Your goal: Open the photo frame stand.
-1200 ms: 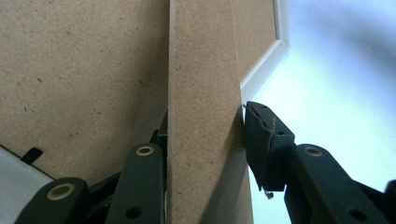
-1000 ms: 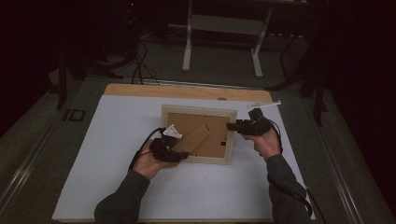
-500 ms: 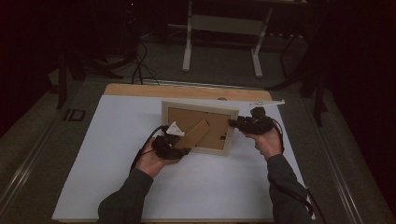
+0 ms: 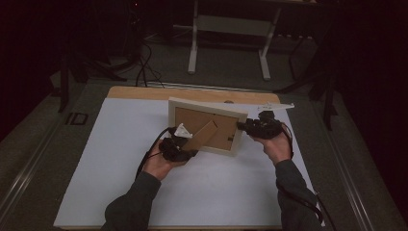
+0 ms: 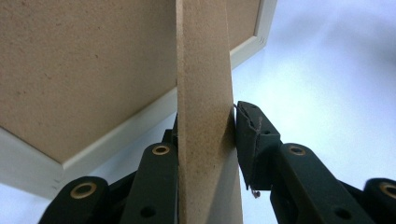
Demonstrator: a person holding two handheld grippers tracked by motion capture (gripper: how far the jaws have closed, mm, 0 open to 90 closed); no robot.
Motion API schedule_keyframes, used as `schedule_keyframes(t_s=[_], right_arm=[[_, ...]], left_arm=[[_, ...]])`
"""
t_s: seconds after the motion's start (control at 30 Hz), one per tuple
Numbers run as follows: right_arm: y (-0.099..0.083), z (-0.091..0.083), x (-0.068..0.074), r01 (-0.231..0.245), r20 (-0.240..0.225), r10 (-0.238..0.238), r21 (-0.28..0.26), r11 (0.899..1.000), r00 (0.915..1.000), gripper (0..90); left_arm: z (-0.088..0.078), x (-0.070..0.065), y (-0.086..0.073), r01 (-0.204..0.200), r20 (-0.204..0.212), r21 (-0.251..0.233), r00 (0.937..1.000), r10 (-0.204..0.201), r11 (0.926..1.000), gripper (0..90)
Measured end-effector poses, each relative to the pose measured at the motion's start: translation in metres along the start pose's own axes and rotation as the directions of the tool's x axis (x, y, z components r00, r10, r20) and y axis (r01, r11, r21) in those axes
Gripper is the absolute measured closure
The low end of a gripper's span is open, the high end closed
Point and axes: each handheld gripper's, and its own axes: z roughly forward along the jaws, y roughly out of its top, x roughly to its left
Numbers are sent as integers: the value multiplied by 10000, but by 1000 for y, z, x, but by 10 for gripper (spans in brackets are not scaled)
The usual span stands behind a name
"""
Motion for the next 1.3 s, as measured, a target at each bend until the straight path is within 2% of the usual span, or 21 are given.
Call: schedule_keyframes(t_s=[0.67,0.83,0.93,1.3], right_arm=[[-2,-3,5,345,209,-341,-213,9992,9992,634],[-4,-4,3,184,-114,-188,-368,9992,9998,618],[-5,-4,3,110,-353,-124,-410,9991,9993,565],[-9,10,6,416,-544,-419,-78,9991,9976,521]], left_arm=[[6,-3,6,-23,-463,-143,9989,16,9999,716],[5,-7,5,-107,-410,-219,9991,98,9997,714],[4,-10,5,-168,-427,-245,9990,158,9996,711],[2,-15,-1,-235,-381,-282,9990,224,9993,709]])
